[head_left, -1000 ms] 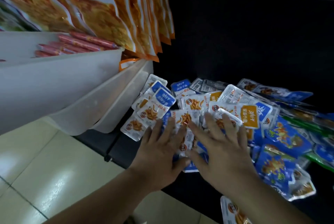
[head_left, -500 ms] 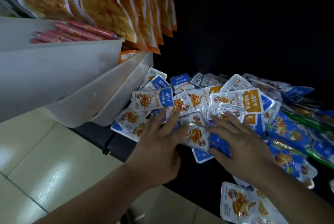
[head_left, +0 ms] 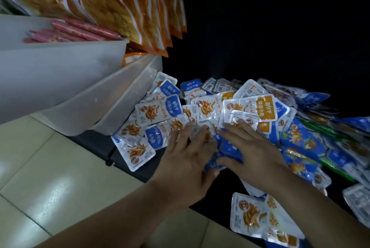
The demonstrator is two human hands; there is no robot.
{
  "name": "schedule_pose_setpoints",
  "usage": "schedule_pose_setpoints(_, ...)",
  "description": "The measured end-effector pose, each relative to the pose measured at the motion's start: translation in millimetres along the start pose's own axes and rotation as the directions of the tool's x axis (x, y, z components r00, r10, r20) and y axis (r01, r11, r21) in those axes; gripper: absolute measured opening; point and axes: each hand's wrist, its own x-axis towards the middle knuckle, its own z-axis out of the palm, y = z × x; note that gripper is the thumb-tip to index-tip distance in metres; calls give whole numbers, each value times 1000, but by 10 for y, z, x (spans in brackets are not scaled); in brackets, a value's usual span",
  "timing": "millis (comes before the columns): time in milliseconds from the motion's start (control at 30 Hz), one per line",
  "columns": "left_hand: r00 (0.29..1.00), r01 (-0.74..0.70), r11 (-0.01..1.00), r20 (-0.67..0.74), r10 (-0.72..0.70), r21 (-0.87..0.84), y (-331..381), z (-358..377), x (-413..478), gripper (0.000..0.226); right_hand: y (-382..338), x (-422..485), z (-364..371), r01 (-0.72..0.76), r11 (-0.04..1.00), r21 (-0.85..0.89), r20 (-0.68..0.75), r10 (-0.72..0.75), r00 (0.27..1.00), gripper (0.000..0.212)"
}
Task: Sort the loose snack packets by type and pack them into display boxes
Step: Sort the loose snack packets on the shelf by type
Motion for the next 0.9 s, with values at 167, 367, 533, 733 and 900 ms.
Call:
schedule_pose_setpoints(167, 997, 9, 998, 81, -14, 69, 40, 149, 71, 70, -158, -291, 33, -48, 975, -217, -113, 24, 993, 86)
schedule_pose_setpoints(367, 1000, 1, 995, 8, -2, 104, -183, -7, 69, 57, -153, -494, 98, -222, 949, -224, 76, 244, 967, 74)
schedule_pose_setpoints(533, 991, 107, 981, -96, -92, 160, -536, -13, -108, 48, 204, -547, 140, -23, 993, -119, -35, 19, 999, 64)
schedule_pose_setpoints(733, 983, -3, 999, -183, -7, -52, -144, -65, -126, 53, 486, -536, 68, 79, 993, -90, -211, -96, 973, 68)
schedule_pose_setpoints(900, 907, -418, 894, -14, 421, -163, 799, 217, -372, 48, 590, -694, -114, 77, 993, 85, -338, -44, 940, 87)
